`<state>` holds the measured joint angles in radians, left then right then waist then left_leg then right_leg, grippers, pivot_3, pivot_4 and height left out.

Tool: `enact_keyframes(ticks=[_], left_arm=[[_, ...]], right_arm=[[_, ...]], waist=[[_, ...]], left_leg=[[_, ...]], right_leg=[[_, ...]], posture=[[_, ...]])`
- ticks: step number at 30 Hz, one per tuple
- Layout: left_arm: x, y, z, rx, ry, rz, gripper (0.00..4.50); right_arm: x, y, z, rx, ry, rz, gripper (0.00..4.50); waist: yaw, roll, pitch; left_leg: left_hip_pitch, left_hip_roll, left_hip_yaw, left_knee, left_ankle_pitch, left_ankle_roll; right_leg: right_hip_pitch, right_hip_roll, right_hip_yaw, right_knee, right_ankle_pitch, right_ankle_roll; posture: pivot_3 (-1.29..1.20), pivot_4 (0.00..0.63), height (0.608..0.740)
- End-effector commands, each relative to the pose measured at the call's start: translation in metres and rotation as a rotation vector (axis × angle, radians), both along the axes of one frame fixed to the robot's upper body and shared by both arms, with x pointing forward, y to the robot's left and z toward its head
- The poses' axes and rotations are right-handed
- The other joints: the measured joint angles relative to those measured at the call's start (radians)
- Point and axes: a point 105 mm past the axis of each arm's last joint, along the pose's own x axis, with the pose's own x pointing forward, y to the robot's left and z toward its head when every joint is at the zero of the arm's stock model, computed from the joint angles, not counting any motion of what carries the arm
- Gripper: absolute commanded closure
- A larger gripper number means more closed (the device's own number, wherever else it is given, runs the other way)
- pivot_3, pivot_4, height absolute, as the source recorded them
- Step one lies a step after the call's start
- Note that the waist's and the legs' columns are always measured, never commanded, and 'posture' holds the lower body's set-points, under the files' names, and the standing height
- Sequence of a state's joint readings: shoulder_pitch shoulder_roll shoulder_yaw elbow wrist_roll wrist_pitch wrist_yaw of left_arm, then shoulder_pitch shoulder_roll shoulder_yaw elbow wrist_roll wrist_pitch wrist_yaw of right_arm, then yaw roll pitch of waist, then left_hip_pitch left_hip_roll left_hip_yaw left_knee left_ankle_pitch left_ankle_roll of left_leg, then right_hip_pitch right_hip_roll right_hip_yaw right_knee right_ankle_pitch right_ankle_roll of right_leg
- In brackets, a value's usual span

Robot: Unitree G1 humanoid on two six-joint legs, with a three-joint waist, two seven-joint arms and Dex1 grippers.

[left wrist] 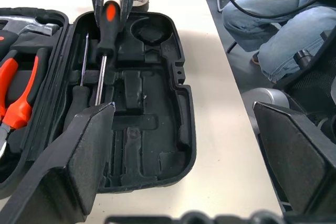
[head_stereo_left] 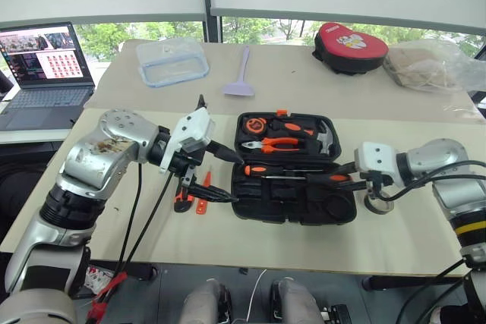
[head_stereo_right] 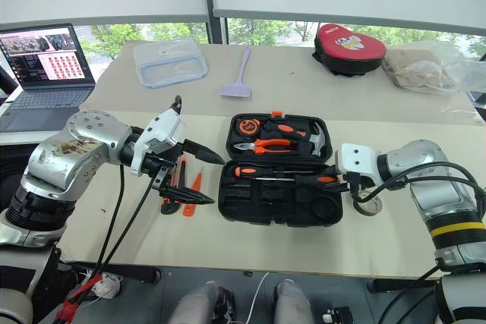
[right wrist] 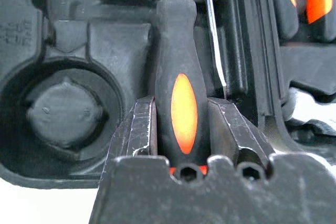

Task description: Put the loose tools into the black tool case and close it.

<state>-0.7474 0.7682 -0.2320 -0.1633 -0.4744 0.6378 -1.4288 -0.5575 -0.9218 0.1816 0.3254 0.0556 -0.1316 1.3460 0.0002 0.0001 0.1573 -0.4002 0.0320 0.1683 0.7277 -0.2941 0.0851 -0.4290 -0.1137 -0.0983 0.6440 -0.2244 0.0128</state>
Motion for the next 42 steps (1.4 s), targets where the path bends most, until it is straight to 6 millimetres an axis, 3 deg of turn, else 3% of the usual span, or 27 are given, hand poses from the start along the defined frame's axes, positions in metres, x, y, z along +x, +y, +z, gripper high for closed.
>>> enact_keyframes(ticks=[1, 4, 8, 10, 13, 22, 24, 34, 38, 42], left_arm=[[0.001, -0.002, 0.008, -0.013, -0.044, -0.011, 0.00], [0.002, -0.002, 0.009, -0.016, -0.046, -0.010, 0.00], [0.002, -0.001, 0.010, -0.020, -0.043, -0.006, 0.00], [0.003, -0.001, 0.009, -0.020, -0.042, -0.003, 0.00], [0.006, -0.001, 0.007, -0.016, -0.041, 0.004, 0.00], [0.010, -0.002, 0.006, -0.014, -0.050, 0.012, 0.00], [0.011, -0.001, 0.006, -0.014, -0.051, 0.015, 0.00], [0.015, 0.001, 0.005, -0.014, -0.059, 0.043, 0.00], [0.015, 0.003, 0.004, -0.017, -0.059, 0.056, 0.00], [0.021, 0.009, 0.002, -0.008, -0.069, 0.131, 0.00]], right_arm=[[0.005, 0.002, 0.004, 0.003, -0.028, -0.005, 2.47], [0.005, 0.009, 0.011, 0.049, -0.031, 0.005, 1.59], [0.004, 0.029, 0.034, 0.201, -0.019, 0.014, 0.18], [0.005, 0.033, 0.038, 0.230, -0.008, 0.007, 0.18], [0.007, 0.039, 0.034, 0.244, 0.012, -0.003, 0.91], [0.014, 0.050, 0.016, 0.218, 0.024, -0.008, 4.02], [0.017, 0.049, 0.009, 0.174, 0.020, -0.017, 4.47], [0.005, 0.049, -0.020, -0.013, 0.067, 0.090, 4.47], [0.003, 0.055, -0.012, 0.021, 0.054, 0.107, 4.47], [0.012, 0.059, 0.014, 0.117, 0.004, 0.063, 4.47]], waist=[[0.000, 0.000, 0.000], [0.000, 0.000, 0.000], [-0.003, 0.000, 0.000], [-0.004, 0.000, 0.000], [-0.004, 0.000, 0.000], [-0.005, 0.000, 0.000], [-0.006, 0.000, 0.000], [-0.008, 0.000, 0.000], [-0.008, 0.000, 0.000], [-0.011, 0.000, 0.000]], left_leg=[[0.000, 0.000, 0.000, 0.000, 0.000, 0.000], [0.000, 0.000, 0.000, 0.000, 0.000, 0.000], [0.000, 0.001, 0.000, 0.000, 0.000, 0.000], [0.000, 0.001, 0.000, 0.000, 0.000, 0.000], [0.000, 0.000, 0.000, 0.000, 0.000, 0.000], [0.000, 0.000, 0.000, 0.000, 0.000, 0.000], [0.000, 0.000, 0.000, 0.000, 0.000, 0.000], [0.001, 0.000, 0.000, 0.000, 0.000, 0.000], [0.001, 0.000, 0.000, 0.000, 0.000, 0.000], [0.001, 0.001, 0.000, 0.000, 0.000, 0.000]], right_leg=[[0.000, 0.000, 0.000, 0.000, 0.000, 0.000], [0.000, 0.000, 0.000, 0.000, 0.000, 0.000], [0.000, 0.000, 0.000, 0.001, 0.000, -0.001], [0.000, 0.000, 0.000, 0.001, 0.000, -0.001], [0.000, 0.000, 0.000, 0.001, 0.000, -0.001], [0.000, 0.000, 0.000, 0.001, 0.000, -0.001], [0.000, 0.000, 0.000, 0.001, 0.000, -0.001], [0.000, 0.000, 0.000, 0.001, 0.000, -0.001], [0.001, 0.000, 0.000, 0.001, 0.000, -0.001], [0.001, 0.000, 0.000, 0.001, -0.001, -0.001]], posture=[[0.00, 0.150, 0.731], [0.00, 0.150, 0.731], [0.00, 0.150, 0.731], [0.00, 0.150, 0.731], [0.00, 0.150, 0.731], [0.00, 0.150, 0.731], [0.00, 0.150, 0.731], [0.00, 0.150, 0.731], [0.00, 0.150, 0.731], [0.00, 0.150, 0.731]])
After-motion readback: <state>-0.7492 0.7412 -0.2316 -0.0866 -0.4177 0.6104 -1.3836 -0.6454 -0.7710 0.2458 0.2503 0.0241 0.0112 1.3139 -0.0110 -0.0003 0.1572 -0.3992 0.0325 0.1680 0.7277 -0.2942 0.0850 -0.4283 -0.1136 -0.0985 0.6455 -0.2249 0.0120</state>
